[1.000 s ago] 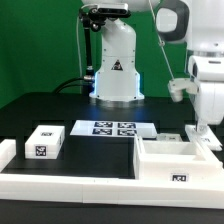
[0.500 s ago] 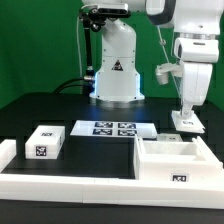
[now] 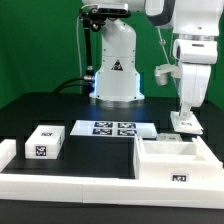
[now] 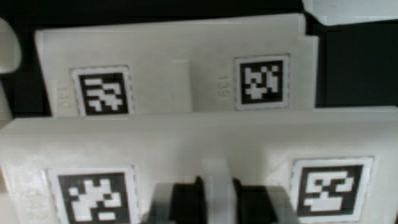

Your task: Assemble cabinet

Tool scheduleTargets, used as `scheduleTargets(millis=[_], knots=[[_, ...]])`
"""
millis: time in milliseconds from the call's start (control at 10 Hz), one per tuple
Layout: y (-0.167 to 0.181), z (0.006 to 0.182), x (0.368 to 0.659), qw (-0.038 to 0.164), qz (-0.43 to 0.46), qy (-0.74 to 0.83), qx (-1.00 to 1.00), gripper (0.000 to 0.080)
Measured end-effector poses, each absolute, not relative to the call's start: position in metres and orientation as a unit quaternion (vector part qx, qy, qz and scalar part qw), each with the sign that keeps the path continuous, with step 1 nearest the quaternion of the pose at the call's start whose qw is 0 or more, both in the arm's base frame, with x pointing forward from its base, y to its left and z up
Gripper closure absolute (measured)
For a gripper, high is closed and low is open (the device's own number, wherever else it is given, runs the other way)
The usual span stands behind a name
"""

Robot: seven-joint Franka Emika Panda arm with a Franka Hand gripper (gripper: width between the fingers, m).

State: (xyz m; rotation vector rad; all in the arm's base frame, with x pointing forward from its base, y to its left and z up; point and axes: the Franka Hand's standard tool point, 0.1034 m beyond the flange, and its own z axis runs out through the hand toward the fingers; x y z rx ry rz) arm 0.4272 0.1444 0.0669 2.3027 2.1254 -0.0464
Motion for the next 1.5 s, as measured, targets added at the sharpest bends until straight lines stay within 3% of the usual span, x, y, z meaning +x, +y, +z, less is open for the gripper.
scheduleTargets(millis=[400, 1500], knots=[[0.124, 0.067, 0.437, 0.004, -0.014, 0.679, 0.734, 0.0738], [0.121, 0.066, 0.451, 0.005, -0.009, 0.681, 0.732, 0.0737]])
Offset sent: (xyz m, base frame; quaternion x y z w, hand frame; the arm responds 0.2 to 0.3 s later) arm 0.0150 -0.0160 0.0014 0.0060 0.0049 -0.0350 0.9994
